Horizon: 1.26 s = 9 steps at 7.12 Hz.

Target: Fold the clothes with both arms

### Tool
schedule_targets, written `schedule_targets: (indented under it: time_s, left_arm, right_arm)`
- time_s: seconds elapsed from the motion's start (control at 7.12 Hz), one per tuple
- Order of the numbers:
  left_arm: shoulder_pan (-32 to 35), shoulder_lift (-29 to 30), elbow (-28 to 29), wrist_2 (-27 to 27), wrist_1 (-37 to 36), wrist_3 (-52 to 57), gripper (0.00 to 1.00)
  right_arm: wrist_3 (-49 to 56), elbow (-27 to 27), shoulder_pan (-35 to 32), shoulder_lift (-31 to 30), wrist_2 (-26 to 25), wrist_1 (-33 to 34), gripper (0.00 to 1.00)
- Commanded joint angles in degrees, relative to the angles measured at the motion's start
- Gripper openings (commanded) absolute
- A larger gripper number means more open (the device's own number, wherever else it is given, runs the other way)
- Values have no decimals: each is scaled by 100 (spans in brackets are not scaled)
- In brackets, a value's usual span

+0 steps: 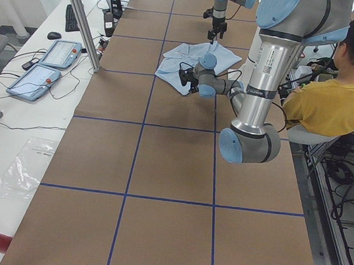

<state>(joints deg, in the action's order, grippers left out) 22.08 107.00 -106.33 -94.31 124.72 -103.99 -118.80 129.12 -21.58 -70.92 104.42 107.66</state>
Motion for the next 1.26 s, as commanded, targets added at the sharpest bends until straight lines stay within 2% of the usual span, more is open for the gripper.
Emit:
schedule_targets:
  time_s: [0.0, 0.28, 0.42, 0.7, 0.98, 1.12]
  left_arm:
    - [-264, 163, 198, 79, -211, -34, 68]
    - [-274, 173, 261, 88, -211, 27, 67]
    - [-265, 242, 331, 88, -211, 28, 66]
    - [-257, 321, 367, 105, -211, 36, 65]
    - [-257, 514, 681, 237, -220, 36, 64]
    - [-257, 541, 709, 255, -220, 36, 60]
  right_arm:
    - [479, -676, -451, 395, -439, -218, 100]
    - [595, -1333, -539, 360, -466, -1146, 100]
    - [604, -1371, -784, 325, -440, -1308, 100]
    - [612, -1354, -1119, 307, -396, -1318, 100]
    - [630, -1372, -1208, 307, -370, -1318, 100]
    - [621, -1363, -1208, 307, -361, -1318, 100]
